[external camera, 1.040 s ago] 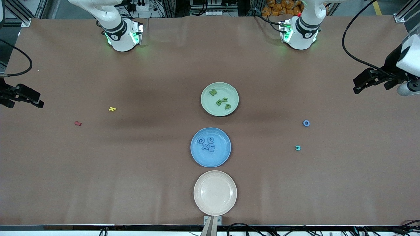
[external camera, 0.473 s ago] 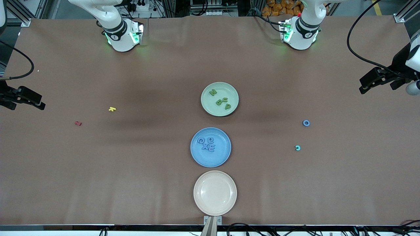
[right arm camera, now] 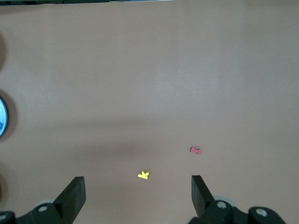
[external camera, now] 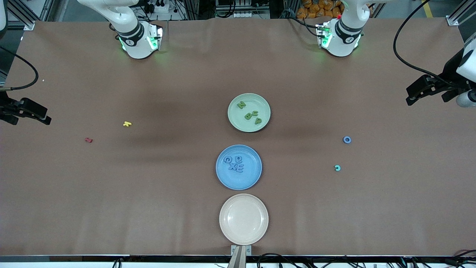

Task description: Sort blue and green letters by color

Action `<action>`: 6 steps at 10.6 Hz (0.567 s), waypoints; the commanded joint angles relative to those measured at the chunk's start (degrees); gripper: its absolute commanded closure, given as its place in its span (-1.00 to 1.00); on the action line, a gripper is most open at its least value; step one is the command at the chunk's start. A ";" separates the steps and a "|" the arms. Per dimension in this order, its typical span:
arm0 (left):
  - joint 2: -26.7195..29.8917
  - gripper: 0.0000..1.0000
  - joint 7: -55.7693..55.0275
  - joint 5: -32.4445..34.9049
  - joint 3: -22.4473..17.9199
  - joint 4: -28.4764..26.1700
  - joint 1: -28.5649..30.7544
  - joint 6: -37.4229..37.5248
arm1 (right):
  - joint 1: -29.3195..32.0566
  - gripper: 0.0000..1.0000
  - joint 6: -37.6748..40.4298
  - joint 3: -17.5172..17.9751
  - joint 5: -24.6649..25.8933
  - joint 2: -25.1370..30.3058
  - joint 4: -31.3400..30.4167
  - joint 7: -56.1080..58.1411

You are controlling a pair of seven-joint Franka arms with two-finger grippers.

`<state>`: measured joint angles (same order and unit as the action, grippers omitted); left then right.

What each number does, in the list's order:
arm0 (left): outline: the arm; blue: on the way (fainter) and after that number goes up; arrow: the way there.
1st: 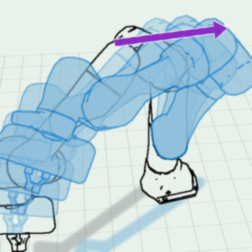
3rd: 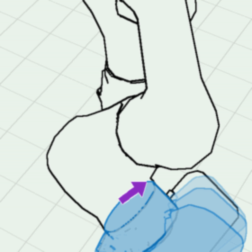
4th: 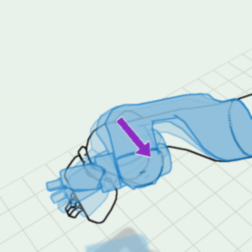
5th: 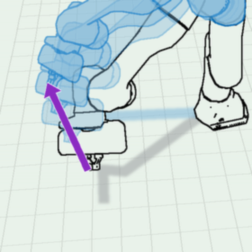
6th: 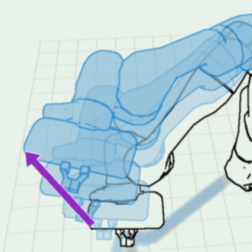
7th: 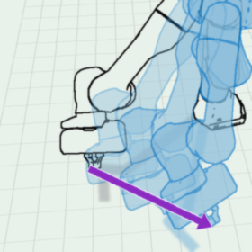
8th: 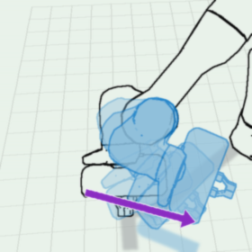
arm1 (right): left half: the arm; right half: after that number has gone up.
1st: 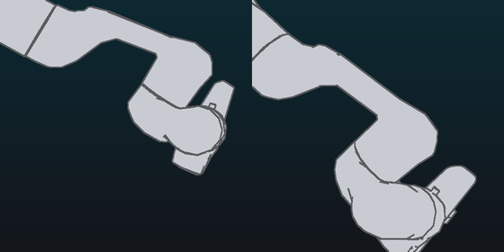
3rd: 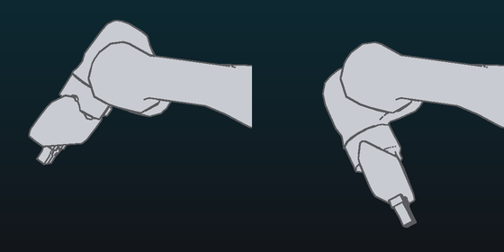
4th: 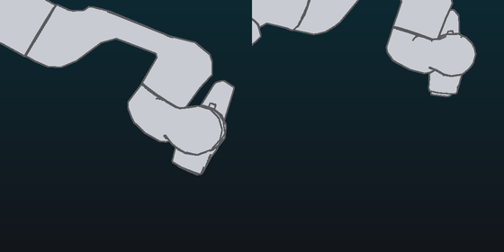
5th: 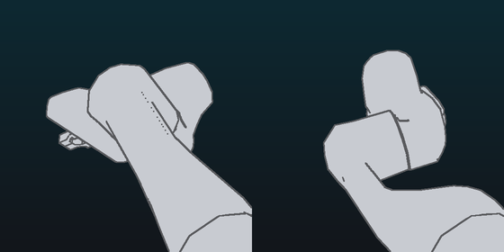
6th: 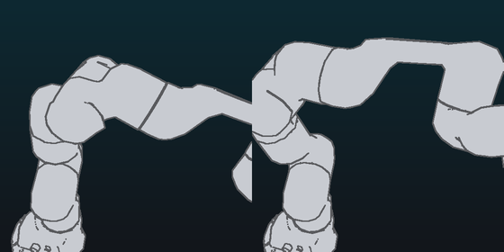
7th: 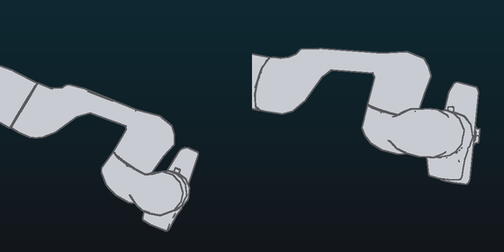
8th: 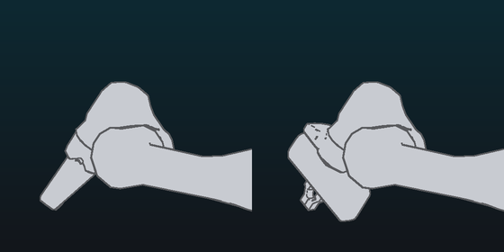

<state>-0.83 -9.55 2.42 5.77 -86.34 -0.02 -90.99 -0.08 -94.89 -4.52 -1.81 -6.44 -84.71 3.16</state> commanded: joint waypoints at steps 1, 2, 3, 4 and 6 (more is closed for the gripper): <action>0.56 -1.00 5.23 -1.01 0.12 0.56 0.20 1.43 | 0.78 -1.00 0.49 0.56 0.58 0.20 0.43 -0.26; 0.48 -1.00 5.24 -1.19 0.29 0.56 0.11 1.43 | 0.78 -1.00 0.49 0.56 0.67 0.11 0.43 -0.34; 0.56 -1.00 5.24 -1.19 0.30 0.56 0.11 1.43 | 0.78 -1.00 0.49 0.56 0.58 0.11 0.43 -0.34; 0.56 -1.00 5.33 -1.28 0.12 0.56 0.11 1.43 | 0.78 -1.00 0.49 0.56 0.58 0.11 0.43 -0.34; 0.65 -1.00 5.33 -2.06 0.21 0.56 0.11 1.52 | 0.78 -1.00 0.49 0.48 0.58 0.11 0.43 -0.43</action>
<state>-0.82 -5.67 2.38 5.95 -86.30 -0.12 -90.78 -0.01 -94.88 -4.55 -1.81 -6.44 -84.71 3.16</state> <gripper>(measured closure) 0.000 0.000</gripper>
